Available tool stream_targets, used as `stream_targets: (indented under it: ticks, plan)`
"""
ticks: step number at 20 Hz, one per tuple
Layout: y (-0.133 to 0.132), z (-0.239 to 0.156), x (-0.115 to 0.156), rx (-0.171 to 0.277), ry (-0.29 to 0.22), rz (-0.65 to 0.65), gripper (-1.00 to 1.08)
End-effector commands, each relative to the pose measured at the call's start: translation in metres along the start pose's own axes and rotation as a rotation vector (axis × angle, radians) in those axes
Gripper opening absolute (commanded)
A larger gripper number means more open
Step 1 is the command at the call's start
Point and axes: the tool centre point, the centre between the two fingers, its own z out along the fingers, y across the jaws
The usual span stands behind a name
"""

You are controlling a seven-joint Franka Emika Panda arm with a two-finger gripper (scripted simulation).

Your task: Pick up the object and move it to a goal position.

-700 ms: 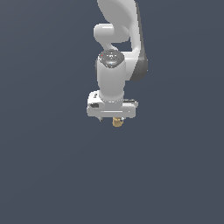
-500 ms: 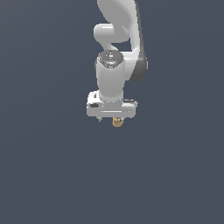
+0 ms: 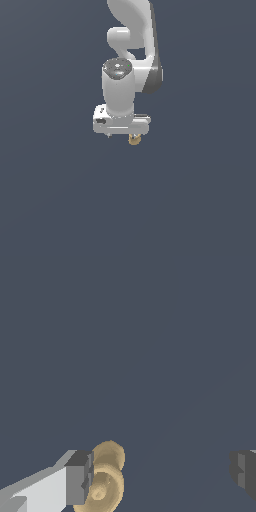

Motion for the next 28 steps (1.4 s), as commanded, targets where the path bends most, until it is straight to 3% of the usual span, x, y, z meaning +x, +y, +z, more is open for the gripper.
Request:
stream_targets:
  ticks: [1,12,28]
  plan:
    - [-0.001,0.000,0.000,0.000,0.000,0.001,1.00]
    - [-0.014,0.014,-0.015,0.002,0.001,0.107,1.00]
    - [-0.048,0.055,-0.068,0.006,0.005,0.444,1.00]
